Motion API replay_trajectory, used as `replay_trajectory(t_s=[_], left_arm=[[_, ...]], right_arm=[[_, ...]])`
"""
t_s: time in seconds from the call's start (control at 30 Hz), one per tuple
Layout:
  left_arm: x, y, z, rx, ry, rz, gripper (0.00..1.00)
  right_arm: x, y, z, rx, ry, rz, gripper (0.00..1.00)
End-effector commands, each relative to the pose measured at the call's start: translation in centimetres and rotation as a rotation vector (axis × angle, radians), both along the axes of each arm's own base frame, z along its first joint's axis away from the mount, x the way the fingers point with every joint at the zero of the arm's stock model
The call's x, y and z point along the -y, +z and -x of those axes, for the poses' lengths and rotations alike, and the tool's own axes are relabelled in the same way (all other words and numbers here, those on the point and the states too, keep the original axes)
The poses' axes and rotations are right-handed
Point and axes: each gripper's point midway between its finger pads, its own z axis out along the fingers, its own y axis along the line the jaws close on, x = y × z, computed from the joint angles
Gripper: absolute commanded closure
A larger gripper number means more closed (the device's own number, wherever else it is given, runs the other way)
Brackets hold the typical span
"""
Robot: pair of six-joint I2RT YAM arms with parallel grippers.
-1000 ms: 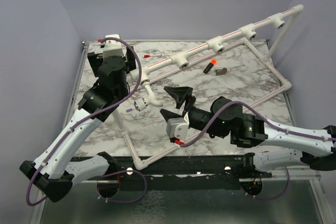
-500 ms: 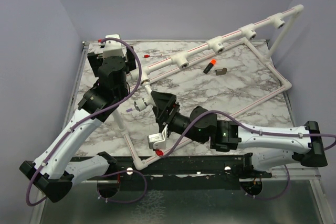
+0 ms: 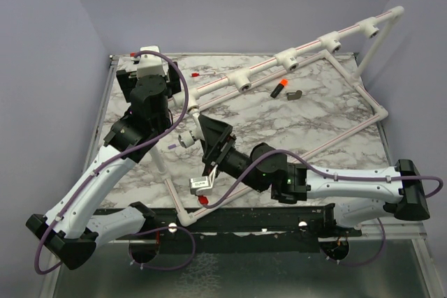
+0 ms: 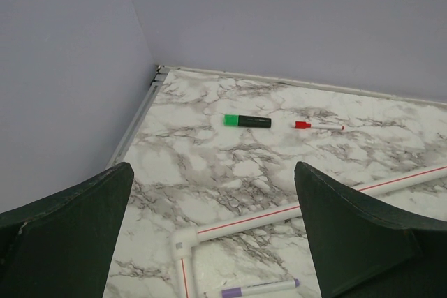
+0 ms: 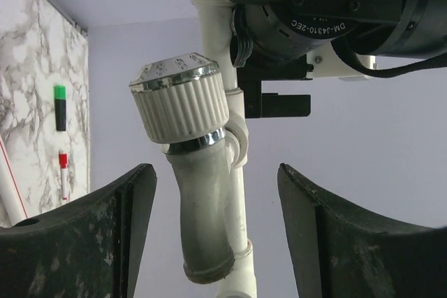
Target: Install the water faucets
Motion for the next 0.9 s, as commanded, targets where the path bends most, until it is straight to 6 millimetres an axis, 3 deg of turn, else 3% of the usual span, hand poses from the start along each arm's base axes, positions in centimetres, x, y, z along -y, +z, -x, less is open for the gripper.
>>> replay_trajectory(t_s=[0.0,0.17,0.27,0.37,0.53,0.87], left_arm=[[0.6,-2.8,0.4,-0.088,-0.039,-0.071,0.01],[0.5,-2.6,0.4,-0.084,-0.036,-0.069,0.01],[0.5,-2.7,0.4,-0.085,-0.040,-0.069,0.01],[0.5,-2.6,0.4,-0.084,-0.038,-0.069,0.01],[0.5,-2.7,0.4,-0.085,-0.038,-0.070,0.01],[0.3,-2.5,0.6,-0.079,-0.036,-0.066,0.01]], right_arm=[[-0.6,0.3,0.4,0.046,-0.002,-0.002,0.27],[-1.2,-0.5,0.5,0.033,0.003,0.012,0.35],[-1.2,-0.8,0.4,0.025,-0.001,0.015,0.45],[-1.3,-1.0,0.5,0.012,-0.001,0.010,0.62],[-1.3,-1.0,0.6,-0.028,0.000,-0.053,0.98],[-1.1,-0.5,0.8,-0.298,0.015,-0.482,0.99]])
